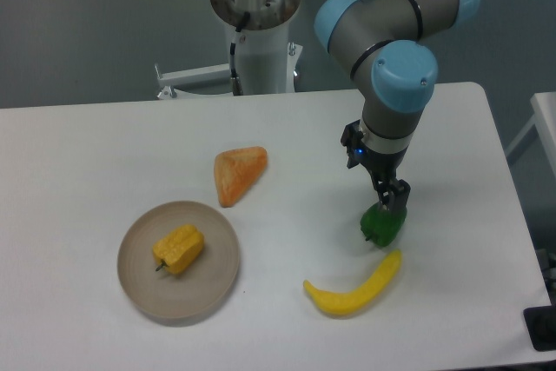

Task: Pick up the yellow pepper from the plate
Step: 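Move the gripper over the plate and lower it onto the yellow corn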

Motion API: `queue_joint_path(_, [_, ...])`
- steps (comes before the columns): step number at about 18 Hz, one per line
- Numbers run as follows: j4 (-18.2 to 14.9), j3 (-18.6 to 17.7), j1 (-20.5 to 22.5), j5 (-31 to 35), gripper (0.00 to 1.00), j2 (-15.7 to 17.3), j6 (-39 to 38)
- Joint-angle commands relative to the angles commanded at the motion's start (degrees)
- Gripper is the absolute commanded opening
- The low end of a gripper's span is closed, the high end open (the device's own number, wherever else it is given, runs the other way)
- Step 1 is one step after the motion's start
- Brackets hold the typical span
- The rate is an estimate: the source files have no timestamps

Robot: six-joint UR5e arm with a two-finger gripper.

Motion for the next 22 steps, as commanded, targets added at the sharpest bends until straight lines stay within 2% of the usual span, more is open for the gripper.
queue_joint_path(4, [0.44,-0.09,-2.19,-1.06,1.0,-0.35,-2.89])
queue_joint_path(8, [0.35,0.0,-7.37,-1.5,1.0,0.09,-9.83])
queue_joint_path(14, [0.44,-0.18,-15.29,-1.41,1.0,-0.35,-25.29])
queue_joint_path(20, [0.88,-0.27,-19.95,-1.5,1.0,-3.07,-37.61])
queue_joint_path(22, [3.06,-0.26,-21.27,-1.5,1.0,-4.21,-40.33])
